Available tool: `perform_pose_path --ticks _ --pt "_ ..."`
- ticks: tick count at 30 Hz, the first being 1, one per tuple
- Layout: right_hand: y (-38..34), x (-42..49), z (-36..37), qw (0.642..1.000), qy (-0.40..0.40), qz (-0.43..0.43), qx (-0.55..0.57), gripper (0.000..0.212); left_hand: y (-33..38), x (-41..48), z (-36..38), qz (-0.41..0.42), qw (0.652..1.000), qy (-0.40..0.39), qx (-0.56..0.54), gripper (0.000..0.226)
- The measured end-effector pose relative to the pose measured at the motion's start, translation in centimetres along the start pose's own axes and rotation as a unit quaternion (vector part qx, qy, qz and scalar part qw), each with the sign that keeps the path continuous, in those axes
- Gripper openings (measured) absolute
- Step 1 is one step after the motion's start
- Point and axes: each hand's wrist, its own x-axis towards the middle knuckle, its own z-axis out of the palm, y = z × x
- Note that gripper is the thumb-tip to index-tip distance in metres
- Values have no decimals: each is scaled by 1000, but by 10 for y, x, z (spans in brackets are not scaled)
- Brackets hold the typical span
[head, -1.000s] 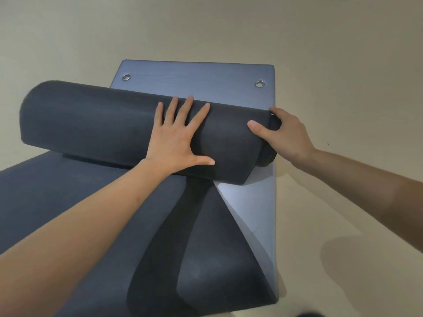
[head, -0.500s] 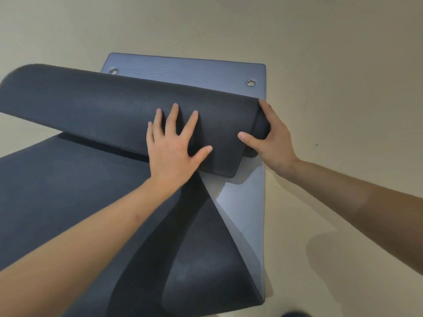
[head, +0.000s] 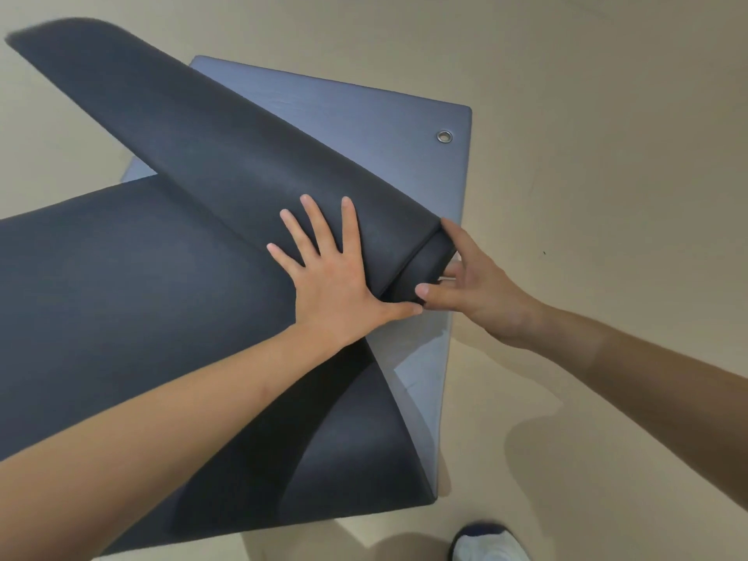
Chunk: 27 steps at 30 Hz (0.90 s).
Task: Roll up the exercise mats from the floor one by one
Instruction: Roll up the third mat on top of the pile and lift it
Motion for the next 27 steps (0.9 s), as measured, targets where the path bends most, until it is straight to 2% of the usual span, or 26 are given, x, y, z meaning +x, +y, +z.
perform_pose_path --ticks 2,4,7,8,10,13,15,17,19,22,27 --pt "4 -1 -5 1000 -10 -6 -28 98 1 -2 0 2 1000 0 6 164" --pt "9 0 -14 995 15 -21 -101 96 4 -2 0 0 1000 -1 13 165" --pt "15 11 -36 949 111 -81 -282 79 10 2 1 -3 1000 -1 27 163" --pt "14 17 -43 936 121 -104 -313 74 12 3 1 -5 1000 -1 27 163" --pt "5 28 -54 939 84 -114 -314 73 13 3 1 -9 1000 -3 24 164" --pt "-11 39 -65 953 -4 -71 -295 80 11 -1 4 -9 1000 -7 22 163" --pt "-13 45 -67 951 -22 -72 -301 86 10 -2 6 -6 1000 -7 21 161" --pt "-13 47 -64 950 -33 -67 -303 102 9 -2 5 -7 1000 -7 19 160" --pt "-9 46 -60 954 -38 -67 -290 107 8 -2 5 -9 1000 -5 20 160" --pt "0 44 -53 963 -21 -93 -250 97 8 -8 4 -17 1000 -12 7 164" --pt "9 40 -35 958 29 -127 -256 96 7 -18 -4 -44 998 -29 -32 165"
